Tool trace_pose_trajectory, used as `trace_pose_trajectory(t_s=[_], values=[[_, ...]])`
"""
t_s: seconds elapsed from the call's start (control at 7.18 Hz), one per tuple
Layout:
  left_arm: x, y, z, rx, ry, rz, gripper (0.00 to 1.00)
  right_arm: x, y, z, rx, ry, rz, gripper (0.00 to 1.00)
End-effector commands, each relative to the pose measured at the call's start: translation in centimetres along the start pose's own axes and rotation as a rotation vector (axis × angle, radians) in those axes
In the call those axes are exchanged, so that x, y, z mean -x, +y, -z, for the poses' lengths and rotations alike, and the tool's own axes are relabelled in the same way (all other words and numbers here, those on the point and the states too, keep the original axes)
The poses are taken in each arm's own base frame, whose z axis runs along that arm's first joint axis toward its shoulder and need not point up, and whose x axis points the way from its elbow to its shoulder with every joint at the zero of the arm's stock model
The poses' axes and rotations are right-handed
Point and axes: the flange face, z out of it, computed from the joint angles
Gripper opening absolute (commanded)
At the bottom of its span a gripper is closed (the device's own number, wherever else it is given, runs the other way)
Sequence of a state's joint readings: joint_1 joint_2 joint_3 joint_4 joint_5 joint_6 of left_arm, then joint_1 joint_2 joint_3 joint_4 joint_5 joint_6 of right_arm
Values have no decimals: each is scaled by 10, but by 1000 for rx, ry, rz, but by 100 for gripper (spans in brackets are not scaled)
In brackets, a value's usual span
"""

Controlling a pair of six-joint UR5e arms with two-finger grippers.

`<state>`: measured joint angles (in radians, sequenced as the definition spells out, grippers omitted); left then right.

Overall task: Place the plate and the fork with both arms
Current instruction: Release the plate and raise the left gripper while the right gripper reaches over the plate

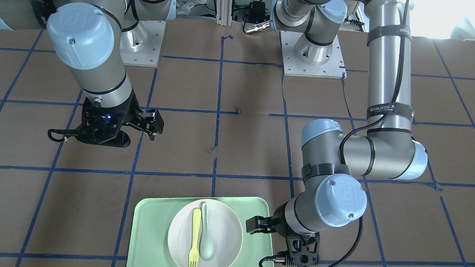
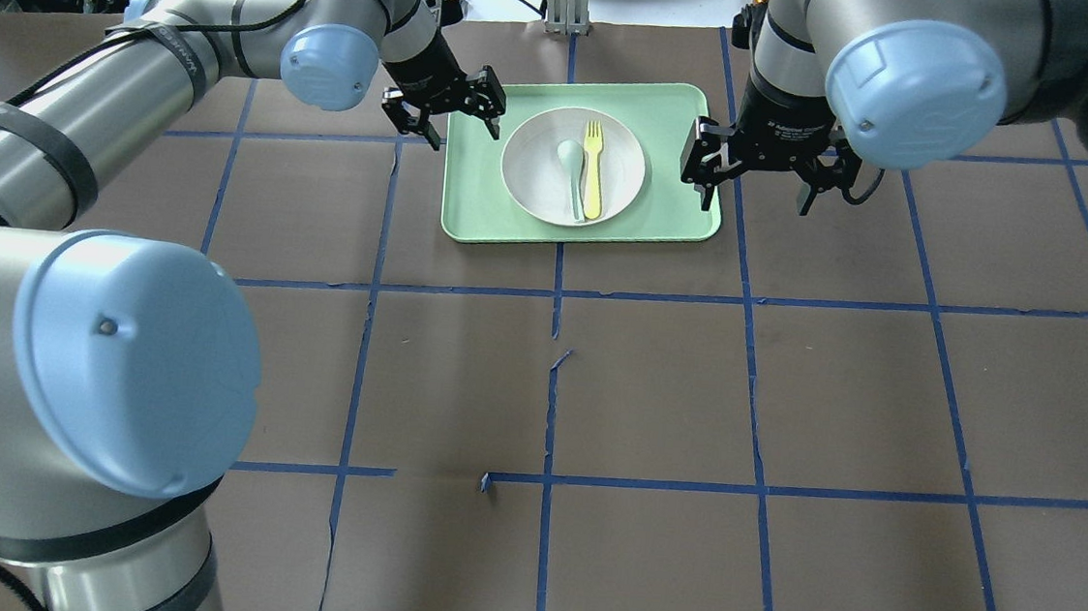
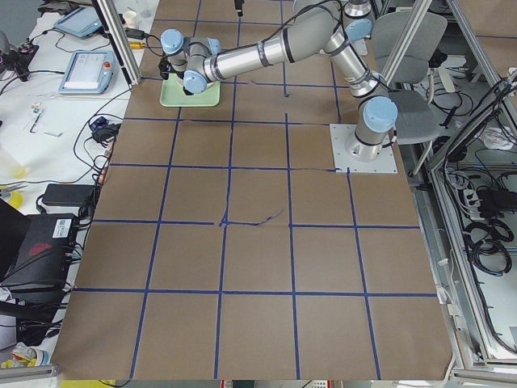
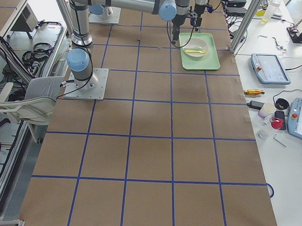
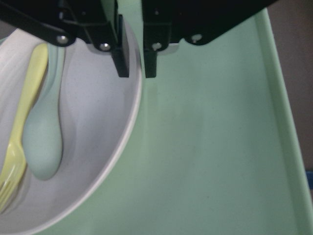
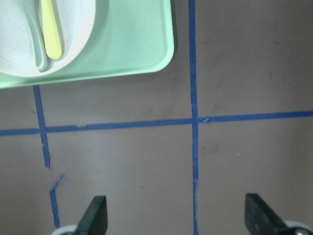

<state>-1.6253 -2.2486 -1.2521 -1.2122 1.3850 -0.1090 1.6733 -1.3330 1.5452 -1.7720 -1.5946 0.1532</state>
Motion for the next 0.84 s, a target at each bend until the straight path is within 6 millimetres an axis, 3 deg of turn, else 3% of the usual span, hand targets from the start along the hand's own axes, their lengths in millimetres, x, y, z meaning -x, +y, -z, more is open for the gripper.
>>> trace_pose_trajectory(t_s=[0.0, 0.14, 0.28, 0.56, 0.7], values=[[21, 46, 78, 70, -96, 11, 100, 17, -46, -30, -160, -83, -66, 100], [34, 72, 109, 167, -98, 17, 100, 27, -62, -38, -219, -104, -61, 100], [43, 88, 136, 179, -135, 29, 100, 36, -76, -45, -224, -109, -50, 86], [66, 95, 152, 173, -233, 41, 100, 67, -103, -75, -210, -161, -15, 71], [67, 100, 149, 179, -231, 45, 100, 76, -115, -84, -217, -167, -7, 70]])
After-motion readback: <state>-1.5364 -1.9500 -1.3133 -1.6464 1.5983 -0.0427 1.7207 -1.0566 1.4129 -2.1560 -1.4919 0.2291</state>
